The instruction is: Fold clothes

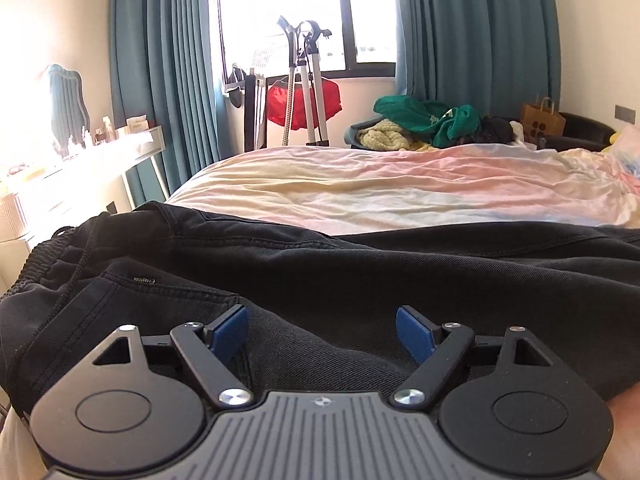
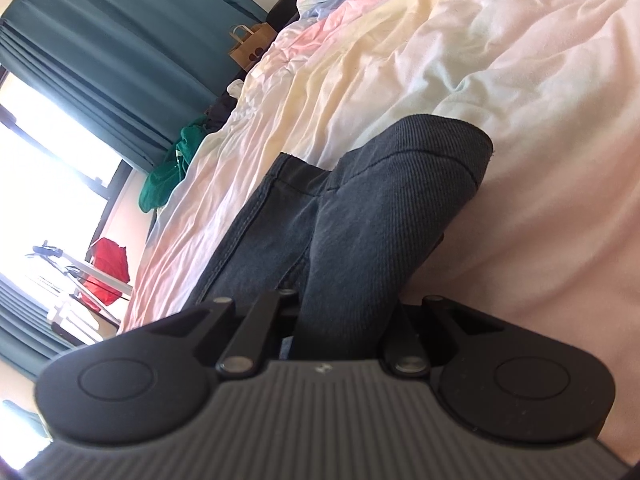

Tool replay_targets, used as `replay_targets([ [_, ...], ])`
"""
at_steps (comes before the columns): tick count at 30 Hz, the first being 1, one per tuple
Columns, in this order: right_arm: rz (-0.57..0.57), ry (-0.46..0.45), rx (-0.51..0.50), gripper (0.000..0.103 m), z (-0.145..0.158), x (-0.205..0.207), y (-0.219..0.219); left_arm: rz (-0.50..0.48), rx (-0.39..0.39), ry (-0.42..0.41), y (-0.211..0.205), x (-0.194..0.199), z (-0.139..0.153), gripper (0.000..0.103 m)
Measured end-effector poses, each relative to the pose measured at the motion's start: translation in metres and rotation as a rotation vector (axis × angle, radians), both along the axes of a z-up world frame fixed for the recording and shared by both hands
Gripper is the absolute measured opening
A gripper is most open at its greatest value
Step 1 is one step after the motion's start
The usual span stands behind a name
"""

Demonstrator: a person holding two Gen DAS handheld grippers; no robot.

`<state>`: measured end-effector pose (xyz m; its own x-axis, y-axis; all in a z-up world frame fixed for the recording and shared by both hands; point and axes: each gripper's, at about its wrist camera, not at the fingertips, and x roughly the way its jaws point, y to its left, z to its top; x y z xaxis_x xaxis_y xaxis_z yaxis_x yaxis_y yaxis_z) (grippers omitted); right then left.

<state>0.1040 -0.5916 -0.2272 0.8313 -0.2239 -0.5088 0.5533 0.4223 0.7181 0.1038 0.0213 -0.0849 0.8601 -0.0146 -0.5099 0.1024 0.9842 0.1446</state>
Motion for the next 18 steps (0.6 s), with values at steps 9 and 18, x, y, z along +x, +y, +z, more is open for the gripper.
replay_targets([
  [9,0.004,0.008,-0.014,0.012,0.0,0.0,0.001,0.014,0.037,0.117,0.002,0.016,-0.024,0.084],
  [18,0.003,0.031,-0.035,0.012,0.004,0.002,0.005,0.007,0.051,0.123,0.004,0.015,-0.03,0.084],
])
